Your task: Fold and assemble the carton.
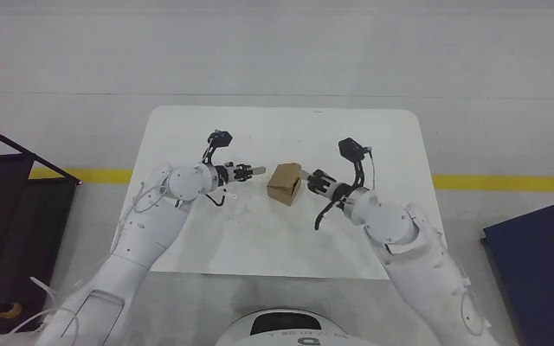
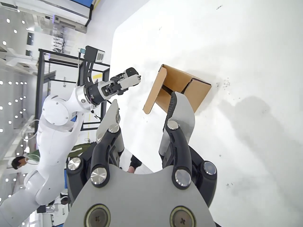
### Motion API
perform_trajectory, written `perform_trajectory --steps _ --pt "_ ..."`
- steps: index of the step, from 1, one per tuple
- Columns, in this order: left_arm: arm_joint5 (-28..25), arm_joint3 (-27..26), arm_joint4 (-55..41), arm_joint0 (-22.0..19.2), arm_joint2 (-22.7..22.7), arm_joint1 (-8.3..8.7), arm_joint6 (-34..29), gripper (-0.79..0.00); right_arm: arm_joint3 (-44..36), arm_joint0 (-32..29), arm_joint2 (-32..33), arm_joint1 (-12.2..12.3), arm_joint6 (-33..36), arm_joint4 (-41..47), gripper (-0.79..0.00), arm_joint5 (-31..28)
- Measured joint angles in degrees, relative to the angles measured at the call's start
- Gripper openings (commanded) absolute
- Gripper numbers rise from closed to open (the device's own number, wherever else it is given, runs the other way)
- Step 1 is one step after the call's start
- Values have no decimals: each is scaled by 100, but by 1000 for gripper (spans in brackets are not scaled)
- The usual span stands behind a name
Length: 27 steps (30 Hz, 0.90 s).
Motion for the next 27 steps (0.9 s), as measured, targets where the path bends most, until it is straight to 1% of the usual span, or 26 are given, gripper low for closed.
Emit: perform_trajectory --steps 3,7,14,27 --pt "-13 -38 10 55 14 3 13 0 -5 312 -259 -22 285 -370 -382 364" --pt "-25 -72 19 88 1 13 11 0 172 668 -540 -68 546 -552 -379 665" --pt "-57 -92 44 123 -53 37 -19 0 492 1026 -843 -148 644 -569 -385 810" --pt "-73 21 53 111 126 3 -24 0 638 1388 -1286 -241 840 -1014 -397 1191"
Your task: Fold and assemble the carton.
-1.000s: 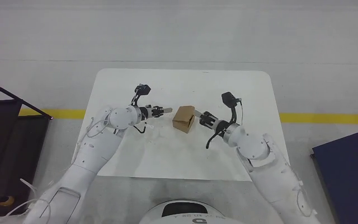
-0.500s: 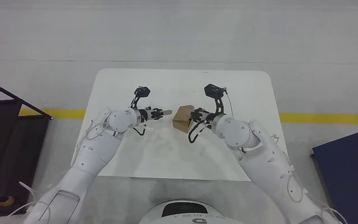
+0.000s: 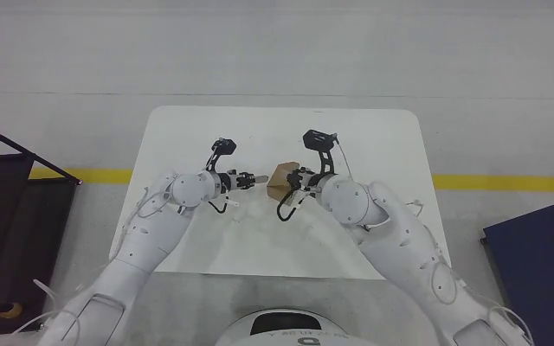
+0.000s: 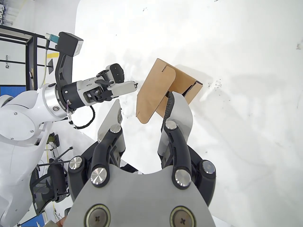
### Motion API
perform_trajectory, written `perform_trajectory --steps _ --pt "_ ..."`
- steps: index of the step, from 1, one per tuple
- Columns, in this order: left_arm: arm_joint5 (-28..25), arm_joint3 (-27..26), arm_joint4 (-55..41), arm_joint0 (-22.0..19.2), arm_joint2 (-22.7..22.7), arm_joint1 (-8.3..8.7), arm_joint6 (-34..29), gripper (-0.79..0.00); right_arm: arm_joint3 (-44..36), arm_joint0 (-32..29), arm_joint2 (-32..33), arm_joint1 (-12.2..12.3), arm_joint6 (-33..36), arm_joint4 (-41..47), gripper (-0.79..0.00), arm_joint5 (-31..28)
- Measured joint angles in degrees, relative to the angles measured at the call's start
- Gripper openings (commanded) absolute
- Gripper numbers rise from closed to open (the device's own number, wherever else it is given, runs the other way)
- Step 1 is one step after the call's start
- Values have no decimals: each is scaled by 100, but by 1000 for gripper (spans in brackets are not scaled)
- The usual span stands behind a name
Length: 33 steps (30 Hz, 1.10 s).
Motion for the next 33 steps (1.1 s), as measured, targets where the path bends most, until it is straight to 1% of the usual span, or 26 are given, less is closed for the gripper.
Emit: perform_trajectory --steps 6,10,19,23,27,33 --pt "5 28 10 -30 -3 1 2 0 -170 -35 -1 -10 -103 -159 -394 90" --pt "12 23 18 -30 8 1 8 0 -281 -60 -40 -10 -51 -279 -394 100" --pt "22 45 2 -46 41 -5 -24 0 -50 154 -272 -88 130 -365 -400 111" --pt "18 53 -8 -49 41 -6 -11 0 71 242 -350 -125 212 -342 -419 115" --pt "15 62 -11 -57 47 -6 -27 0 210 337 -370 -150 429 -266 -502 135" --pt "3 75 -19 -71 65 -9 -38 0 342 415 -409 -173 597 -309 -502 190"
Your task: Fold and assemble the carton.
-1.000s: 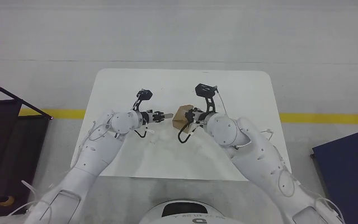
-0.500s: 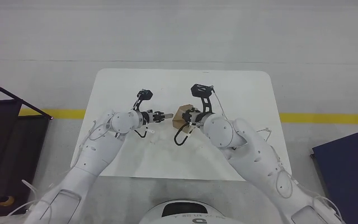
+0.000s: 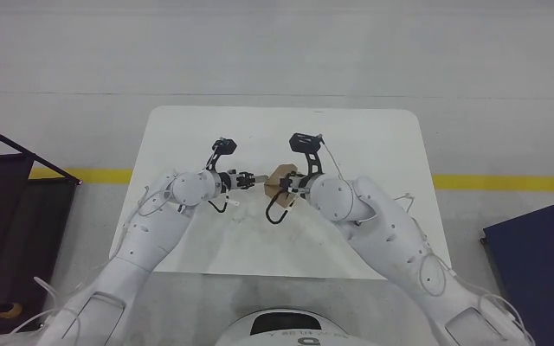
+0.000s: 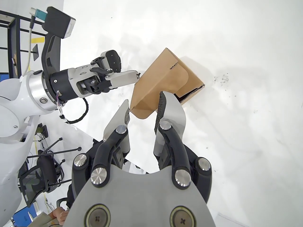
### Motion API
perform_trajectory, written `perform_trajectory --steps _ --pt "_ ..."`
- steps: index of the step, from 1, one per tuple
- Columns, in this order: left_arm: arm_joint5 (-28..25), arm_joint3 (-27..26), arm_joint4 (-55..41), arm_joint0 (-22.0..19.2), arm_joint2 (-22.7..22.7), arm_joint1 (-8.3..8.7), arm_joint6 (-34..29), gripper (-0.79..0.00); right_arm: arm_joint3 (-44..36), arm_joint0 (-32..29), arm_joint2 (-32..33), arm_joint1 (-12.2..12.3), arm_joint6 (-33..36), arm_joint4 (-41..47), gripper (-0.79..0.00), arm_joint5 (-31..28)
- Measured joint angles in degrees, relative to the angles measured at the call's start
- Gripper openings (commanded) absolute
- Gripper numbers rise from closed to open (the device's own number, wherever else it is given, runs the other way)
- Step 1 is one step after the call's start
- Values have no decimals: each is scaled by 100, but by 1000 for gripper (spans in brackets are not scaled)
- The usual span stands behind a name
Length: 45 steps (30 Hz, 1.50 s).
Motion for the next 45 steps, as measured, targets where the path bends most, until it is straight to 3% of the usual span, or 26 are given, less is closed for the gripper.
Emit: perform_trajectory --steps 18,22,25,45 --pt "-44 51 -19 -23 8 -1 36 0 806 256 104 -180 -243 827 -505 7" --pt "-47 58 -42 -28 7 -2 33 0 933 279 181 -210 -290 1088 -588 -11" --pt "-57 71 -52 -38 -3 0 40 0 1003 285 228 -229 -353 1231 -779 8" --pt "-84 49 -77 -19 -44 17 47 0 1000 192 363 -234 -405 1441 -785 227"
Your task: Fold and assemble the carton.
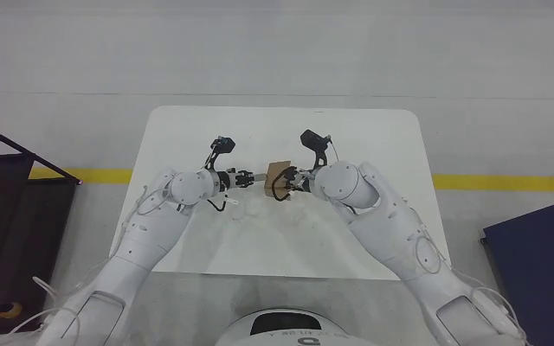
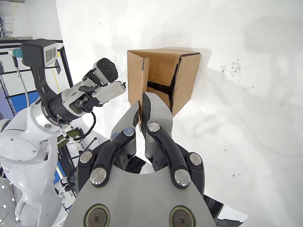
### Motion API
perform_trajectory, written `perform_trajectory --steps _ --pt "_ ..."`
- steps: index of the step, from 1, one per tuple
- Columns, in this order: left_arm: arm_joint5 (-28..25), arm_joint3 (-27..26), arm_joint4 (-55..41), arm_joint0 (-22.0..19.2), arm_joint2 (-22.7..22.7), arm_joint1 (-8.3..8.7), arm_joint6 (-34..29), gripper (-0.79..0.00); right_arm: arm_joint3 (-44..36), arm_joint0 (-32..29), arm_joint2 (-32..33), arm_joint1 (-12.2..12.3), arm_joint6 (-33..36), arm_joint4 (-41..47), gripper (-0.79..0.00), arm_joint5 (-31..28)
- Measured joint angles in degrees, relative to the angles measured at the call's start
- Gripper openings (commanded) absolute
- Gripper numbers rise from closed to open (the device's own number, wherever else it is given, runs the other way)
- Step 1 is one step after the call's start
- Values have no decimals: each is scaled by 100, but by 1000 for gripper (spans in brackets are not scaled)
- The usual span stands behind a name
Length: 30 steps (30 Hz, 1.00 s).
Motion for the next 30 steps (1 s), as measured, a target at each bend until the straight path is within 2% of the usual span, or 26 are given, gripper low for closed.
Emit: perform_trajectory --steps 9,12,13,27,30 --pt "16 -23 11 4 -13 8 -5 0 10 -44 40 15 35 42 -773 -48" --pt "19 -38 4 3 -30 13 -11 0 -56 -104 87 23 -24 77 -616 -80" --pt "17 -45 1 5 -36 15 -11 0 -90 -133 105 29 -44 80 -585 -90" --pt "-11 -309 62 131 -267 95 -20 0 -883 -990 770 203 -473 194 -600 -401" --pt "-26 -392 106 171 -258 103 -37 0 -1040 -1296 982 234 -676 385 -560 -602"
